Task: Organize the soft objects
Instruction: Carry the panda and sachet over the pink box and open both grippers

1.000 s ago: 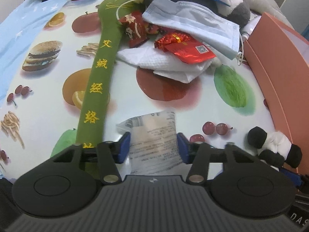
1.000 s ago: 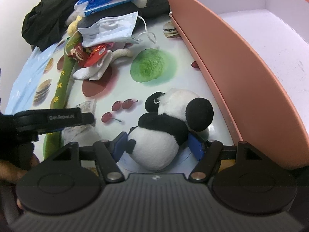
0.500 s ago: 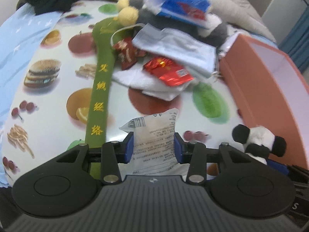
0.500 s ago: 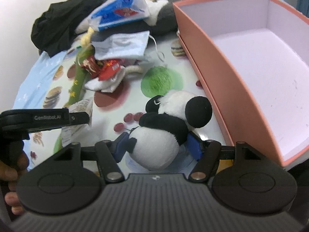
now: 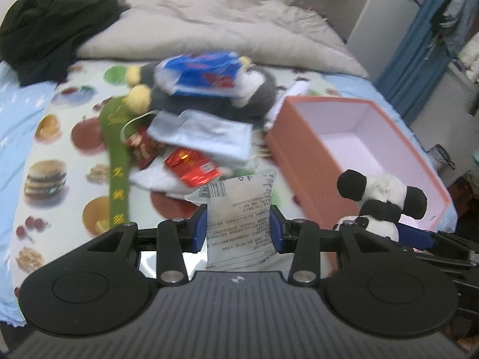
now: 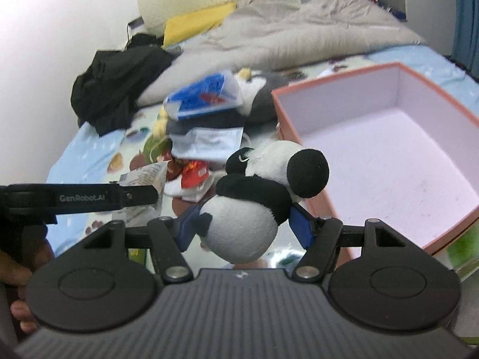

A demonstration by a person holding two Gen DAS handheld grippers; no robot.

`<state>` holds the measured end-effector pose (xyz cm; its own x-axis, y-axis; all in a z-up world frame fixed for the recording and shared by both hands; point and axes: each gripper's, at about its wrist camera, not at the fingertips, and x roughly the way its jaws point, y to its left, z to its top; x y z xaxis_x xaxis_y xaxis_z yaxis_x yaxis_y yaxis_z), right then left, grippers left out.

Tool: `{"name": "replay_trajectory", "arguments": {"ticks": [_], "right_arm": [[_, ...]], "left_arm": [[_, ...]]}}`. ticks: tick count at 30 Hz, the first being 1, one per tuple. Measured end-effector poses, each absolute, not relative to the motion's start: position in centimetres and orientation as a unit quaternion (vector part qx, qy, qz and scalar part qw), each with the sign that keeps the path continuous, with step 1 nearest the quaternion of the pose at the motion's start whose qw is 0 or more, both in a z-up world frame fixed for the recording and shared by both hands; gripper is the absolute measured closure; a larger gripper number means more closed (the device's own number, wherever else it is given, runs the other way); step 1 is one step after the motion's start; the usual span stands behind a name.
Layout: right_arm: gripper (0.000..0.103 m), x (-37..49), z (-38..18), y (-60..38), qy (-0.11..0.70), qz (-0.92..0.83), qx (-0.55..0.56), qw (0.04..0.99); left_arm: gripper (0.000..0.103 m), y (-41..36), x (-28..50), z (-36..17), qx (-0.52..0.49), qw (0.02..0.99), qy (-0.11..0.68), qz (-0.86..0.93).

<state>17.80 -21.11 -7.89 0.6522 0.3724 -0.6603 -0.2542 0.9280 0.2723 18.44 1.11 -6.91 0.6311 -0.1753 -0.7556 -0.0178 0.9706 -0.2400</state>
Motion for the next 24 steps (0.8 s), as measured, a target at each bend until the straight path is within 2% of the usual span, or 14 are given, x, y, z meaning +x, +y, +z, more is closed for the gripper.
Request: {"name": "replay_trajectory", "arguments": {"ticks": [10,24], "right_arm": [[0.035,15.2,-5.4,-25.5,0.349,0.129,0.078,0.925],[0.035,16.5,-6.1,-31.4,0.353,0.080,0.098,0.927]], "left_arm": [[0.056,-4.2,18.1,-4.4,-0.107,0.900,0.407,-0.114],[0.056,-11.8,21.9,-3.7,-0.084,0.890,0.413,-0.173]]}}
